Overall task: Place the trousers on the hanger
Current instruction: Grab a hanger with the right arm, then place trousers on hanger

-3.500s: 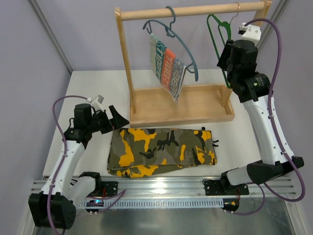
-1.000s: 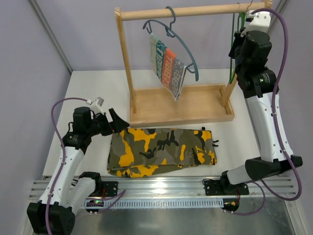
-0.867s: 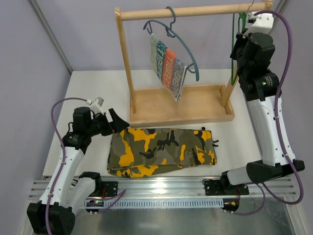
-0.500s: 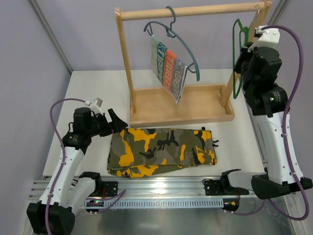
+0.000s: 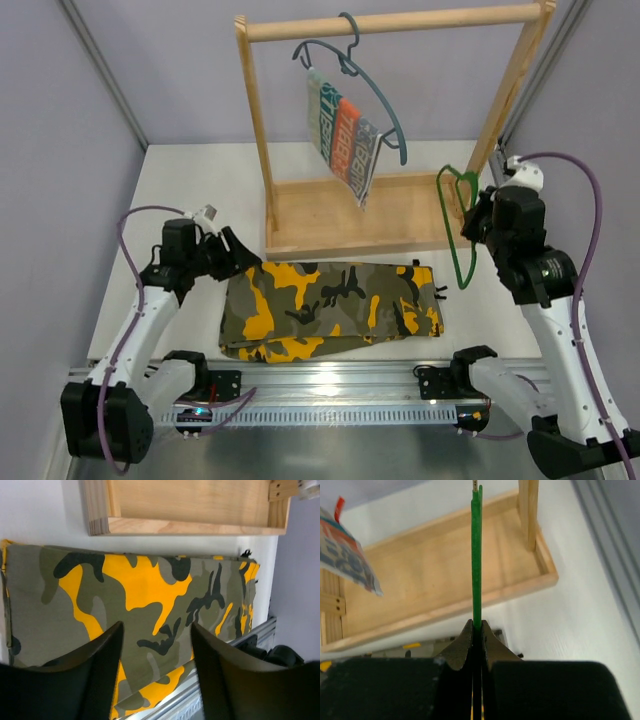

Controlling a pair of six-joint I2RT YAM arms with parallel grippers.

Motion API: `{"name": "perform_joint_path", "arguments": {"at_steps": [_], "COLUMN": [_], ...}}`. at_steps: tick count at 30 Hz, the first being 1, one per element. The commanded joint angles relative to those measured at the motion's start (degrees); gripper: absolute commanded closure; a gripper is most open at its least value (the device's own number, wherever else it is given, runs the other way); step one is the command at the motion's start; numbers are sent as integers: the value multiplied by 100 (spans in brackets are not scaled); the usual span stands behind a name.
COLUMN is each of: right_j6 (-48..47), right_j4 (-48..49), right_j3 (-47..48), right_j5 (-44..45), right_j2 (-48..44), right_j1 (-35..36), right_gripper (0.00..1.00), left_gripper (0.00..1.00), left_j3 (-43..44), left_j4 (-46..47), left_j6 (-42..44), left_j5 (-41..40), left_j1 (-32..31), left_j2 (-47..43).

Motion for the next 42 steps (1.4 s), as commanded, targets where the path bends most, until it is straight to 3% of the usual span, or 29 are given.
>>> {"name": "perform_joint_path", "arguments": {"at_steps": [1, 2, 5, 12, 17, 23, 28, 34, 39, 42], "right_j6": [619, 681, 857, 954, 866, 945, 779, 760, 804, 918], "right_j4": [154, 407, 717, 1183, 1288, 1456, 1184, 1051, 1148, 1113], "right_j3": [-786, -1258, -1980, -3257, -3836, -4224, -3927, -3645, -3294, -2978], "right_j5": [-664, -875, -1588, -2178, -2441, -2924, -2855, -2591, -2408, -2310], "right_j2": [-789, -956, -1484, -2548, -2891, -2786, -2663, -1768, -1591, -1415], "right_j1": [23, 40, 84, 137, 137, 128, 137, 813, 840, 936], "right_gripper": [96, 96, 96, 96, 96, 96, 96, 96, 96, 96], "left_gripper": [48, 66, 85, 96, 99, 92, 87, 87, 86, 76], "left_j3": [-405, -458, -547, -749, -740, 6, 175, 156, 332, 420], "left_j4": [752, 875, 790, 728, 341, -799, -794, 305, -89, -196], "left_j6": [-627, -889, -1058, -1164, -1287, -1094, -1234, -1314, -832, -751], "left_j5": [578, 509, -114, -1521, -1838, -2277, -1709, -337, -546, -933], "left_j1": [-4, 5, 40, 172, 181, 181, 181, 146, 146, 154], "left_j2": [558, 718, 1306, 1958, 1880, 721, 131, 578, 973, 1246]}}
